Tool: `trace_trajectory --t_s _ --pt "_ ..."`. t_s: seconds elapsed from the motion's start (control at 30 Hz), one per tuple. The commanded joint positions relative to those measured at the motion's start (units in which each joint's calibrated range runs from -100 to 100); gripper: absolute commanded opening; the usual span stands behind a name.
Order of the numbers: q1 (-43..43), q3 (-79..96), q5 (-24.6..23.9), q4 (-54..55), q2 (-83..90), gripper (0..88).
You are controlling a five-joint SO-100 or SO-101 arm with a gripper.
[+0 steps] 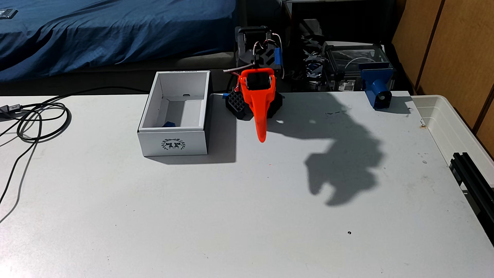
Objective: Grab the blue brick and place in box
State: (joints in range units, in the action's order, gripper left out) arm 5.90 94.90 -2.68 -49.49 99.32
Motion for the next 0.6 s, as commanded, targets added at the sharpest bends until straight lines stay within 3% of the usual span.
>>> trace_trajectory --t_s 0.0,0.17,0.3,0.57 --pt "-0.48 -0.23 0.13 -3.63 0.68 10.8" --pt "-0.41 -0.23 0.08 -6.30 0.68 9.5" --pt "-0.48 0.13 0.08 -6.64 0.68 0.3" --pt "-0.11 3.50 -0.45 -5.87 0.68 0.9"
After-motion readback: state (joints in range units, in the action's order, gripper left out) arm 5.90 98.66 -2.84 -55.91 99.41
